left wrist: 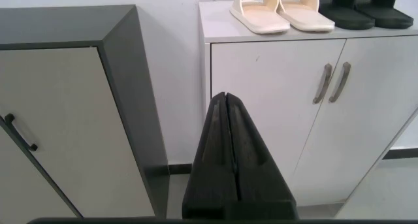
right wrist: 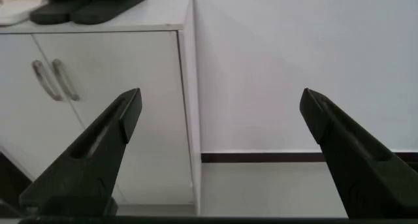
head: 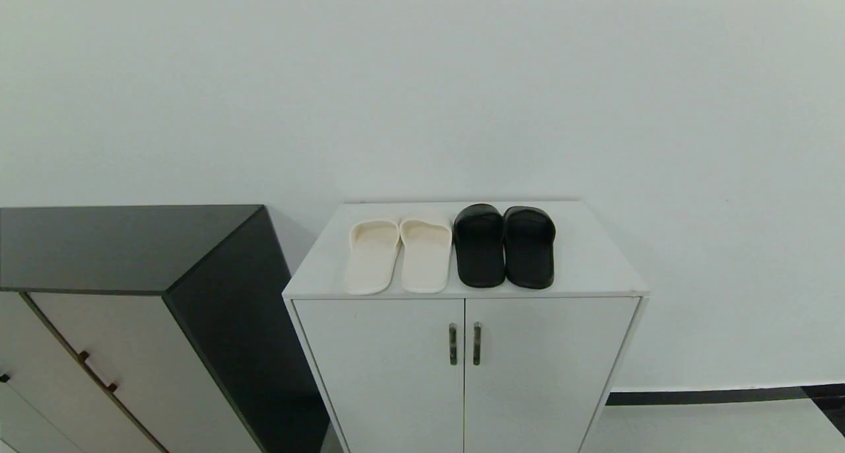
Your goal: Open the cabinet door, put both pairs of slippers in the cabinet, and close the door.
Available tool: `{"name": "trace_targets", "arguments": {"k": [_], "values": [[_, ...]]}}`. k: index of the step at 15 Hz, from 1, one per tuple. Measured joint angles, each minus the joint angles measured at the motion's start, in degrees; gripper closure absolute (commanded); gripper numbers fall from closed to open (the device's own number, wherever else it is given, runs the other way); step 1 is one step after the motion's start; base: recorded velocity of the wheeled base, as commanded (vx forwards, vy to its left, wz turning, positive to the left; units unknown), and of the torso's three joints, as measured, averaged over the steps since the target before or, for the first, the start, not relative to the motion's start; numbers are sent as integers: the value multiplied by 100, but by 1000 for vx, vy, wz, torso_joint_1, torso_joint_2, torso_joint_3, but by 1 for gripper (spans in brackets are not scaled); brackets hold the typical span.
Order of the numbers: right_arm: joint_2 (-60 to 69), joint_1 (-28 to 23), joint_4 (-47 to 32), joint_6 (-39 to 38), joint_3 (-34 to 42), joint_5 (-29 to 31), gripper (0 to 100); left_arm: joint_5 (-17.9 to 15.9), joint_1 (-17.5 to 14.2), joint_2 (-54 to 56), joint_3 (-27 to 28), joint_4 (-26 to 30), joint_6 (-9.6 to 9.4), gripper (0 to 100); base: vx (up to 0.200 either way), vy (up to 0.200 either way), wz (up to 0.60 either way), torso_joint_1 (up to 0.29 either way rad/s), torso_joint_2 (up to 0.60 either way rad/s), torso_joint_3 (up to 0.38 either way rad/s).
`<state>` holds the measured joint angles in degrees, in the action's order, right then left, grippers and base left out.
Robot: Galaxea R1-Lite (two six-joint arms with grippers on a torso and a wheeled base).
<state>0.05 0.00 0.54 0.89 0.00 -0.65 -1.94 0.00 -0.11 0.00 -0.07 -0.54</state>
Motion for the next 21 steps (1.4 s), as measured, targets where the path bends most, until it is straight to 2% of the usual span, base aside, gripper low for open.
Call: {"name": "trace_targets", "arguments": {"k": [2, 5, 8, 10, 12, 14, 16, 18, 21], "values": [[-35, 2, 112, -499, -341, -257, 0, -13, 0, 0, 0, 0, -37, 100, 0, 0, 0, 0, 0, 0], [-497, 24, -313, -874, -1111, -1459, 0, -22, 0, 0, 0, 0, -113, 100, 0, 0, 0, 0, 0, 0], [-1710, 60, -215, -441, -1297, -2283, 0, -33, 0, 0, 0, 0, -169, 100, 0, 0, 0, 0, 0, 0], [-2807, 272, 384, -307, -1403, -2400, 0, -33, 0, 0, 0, 0, -169, 100, 0, 0, 0, 0, 0, 0], [-3889, 947, 1173, -658, -1612, -2002, 0, -41, 0, 0, 0, 0, -173, 100, 0, 0, 0, 0, 0, 0], [-4838, 2132, 2007, -1061, -1843, -1074, 0, -44, 0, 0, 0, 0, -176, 100, 0, 0, 0, 0, 0, 0], [-5767, 3194, 2519, -1301, -2164, -127, 0, -44, 0, 0, 0, 0, -176, 100, 0, 0, 0, 0, 0, 0], [-6761, 3767, 2703, -1404, -2733, 551, 0, -44, 0, 0, 0, 0, -173, 100, 0, 0, 0, 0, 0, 0], [-8197, 4190, 2847, -1648, -3867, 1536, 0, -44, 5, -5, 0, 7, -176, 100, 0, 0, 0, 0, 0, 0]]}}
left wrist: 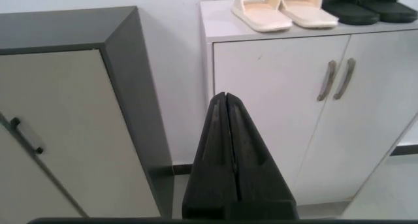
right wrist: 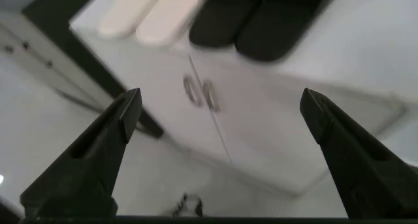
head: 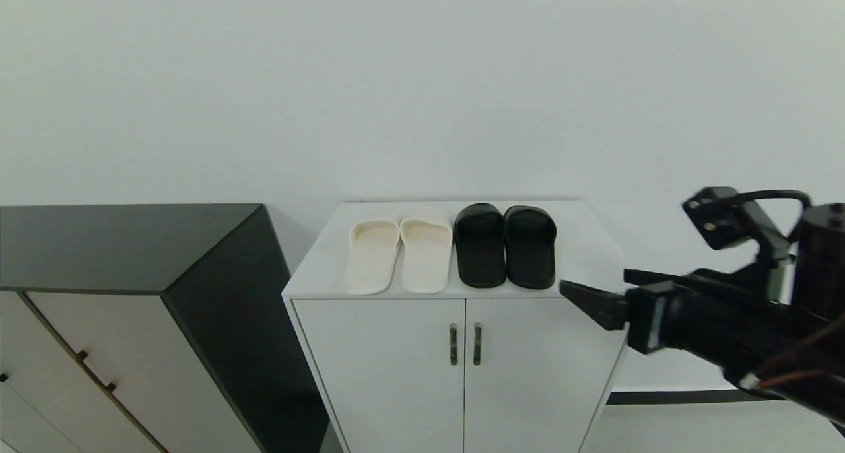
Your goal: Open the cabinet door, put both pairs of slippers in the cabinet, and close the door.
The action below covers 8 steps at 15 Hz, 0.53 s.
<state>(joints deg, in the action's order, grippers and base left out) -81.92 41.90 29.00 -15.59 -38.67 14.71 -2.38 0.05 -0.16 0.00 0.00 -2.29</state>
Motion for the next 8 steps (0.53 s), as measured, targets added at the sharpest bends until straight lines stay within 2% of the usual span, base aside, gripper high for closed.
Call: {"name": "trace_targets", "arguments": {"k": [5, 8], "values": [[-2171, 195, 85, -184, -2138, 1430, 0, 0, -5, -6, 0, -5, 9, 100, 0, 0, 0, 0, 0, 0], [-3235, 51, 67, -140, -3324, 1764, 0, 0, -5, -6, 0, -2, 18, 100, 0, 0, 0, 0, 0, 0]]}}
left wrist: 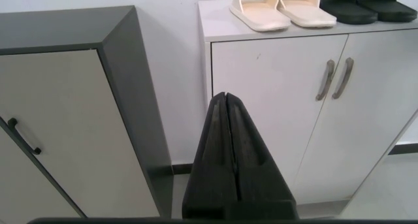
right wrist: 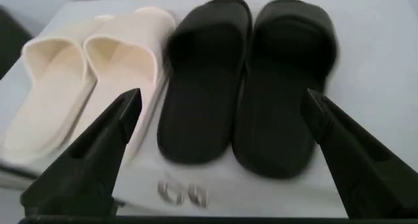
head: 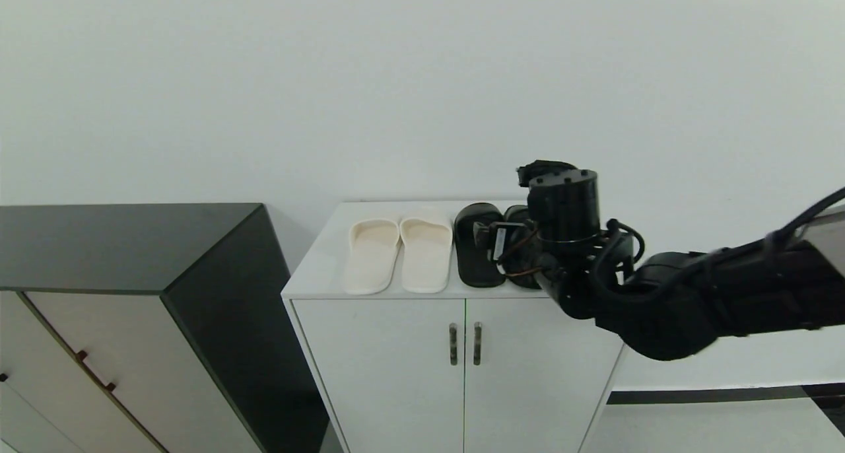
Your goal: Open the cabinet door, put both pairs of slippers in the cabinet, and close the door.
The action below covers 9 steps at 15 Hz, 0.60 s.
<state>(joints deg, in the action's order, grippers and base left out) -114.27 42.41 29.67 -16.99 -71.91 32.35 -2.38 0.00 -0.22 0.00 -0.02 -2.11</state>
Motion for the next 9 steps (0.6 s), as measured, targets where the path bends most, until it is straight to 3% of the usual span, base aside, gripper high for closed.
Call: {"name": "trace_targets", "arguments": {"k": [3, 9], "values": [[-827, -232, -69, 208, -884, 213, 0, 0, 0, 0, 0, 2, 0, 100, 0, 0, 0, 0, 0, 0], [-1860, -549, -997, 277, -2330, 278, 0, 2, 0, 4, 0, 2, 0, 100, 0, 0, 0, 0, 0, 0]]}}
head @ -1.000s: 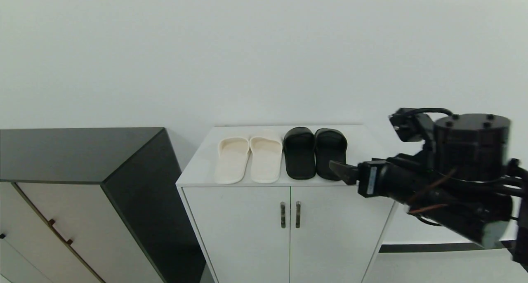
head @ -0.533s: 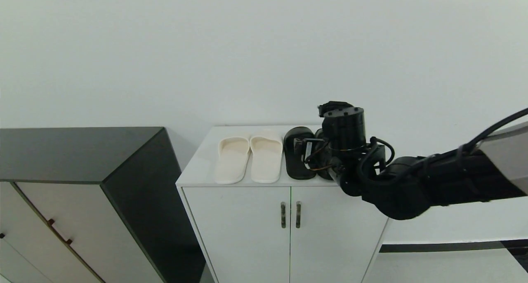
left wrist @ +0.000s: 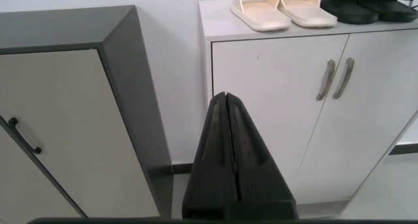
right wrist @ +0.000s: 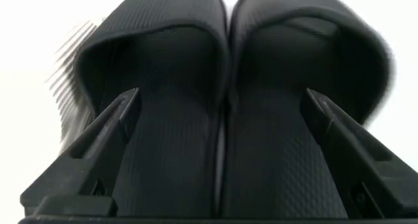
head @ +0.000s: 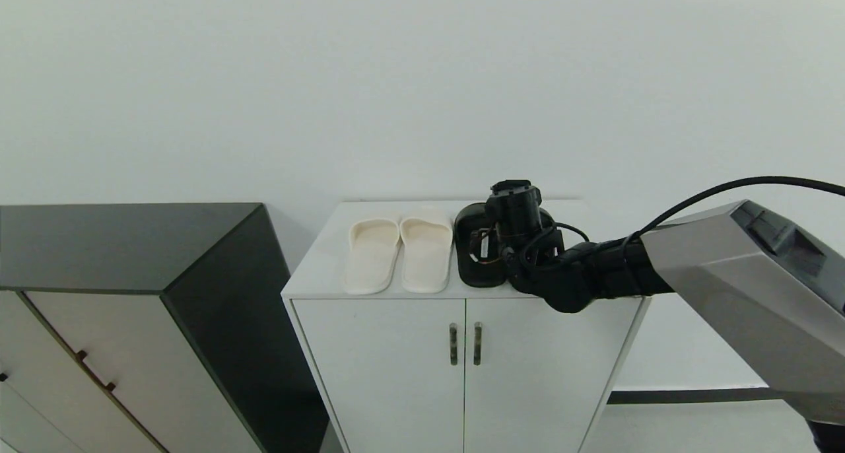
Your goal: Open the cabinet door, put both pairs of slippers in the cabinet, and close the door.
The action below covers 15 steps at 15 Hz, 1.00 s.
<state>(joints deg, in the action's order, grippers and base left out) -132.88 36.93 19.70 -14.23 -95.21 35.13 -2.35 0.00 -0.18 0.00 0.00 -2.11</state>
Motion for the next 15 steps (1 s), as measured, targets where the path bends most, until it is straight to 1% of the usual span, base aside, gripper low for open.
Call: {"name": "trace_targets", "arguments": {"k": [4, 7, 8, 15], "values": [[-343, -60, -484, 180, -798, 20, 0, 0, 0, 0, 0, 0, 22, 100, 0, 0, 0, 0, 0, 0], [-529, -146, -695, 196, -1161, 20, 0, 0, 0, 2, 0, 0, 30, 100, 0, 0, 0, 0, 0, 0], [-574, -179, -701, 224, -1231, 22, 100, -2, 0, 2, 0, 0, 28, 100, 0, 0, 0, 0, 0, 0], [-775, -306, -708, 306, -1543, 20, 100, 0, 0, 2, 0, 0, 30, 100, 0, 0, 0, 0, 0, 0]]}}
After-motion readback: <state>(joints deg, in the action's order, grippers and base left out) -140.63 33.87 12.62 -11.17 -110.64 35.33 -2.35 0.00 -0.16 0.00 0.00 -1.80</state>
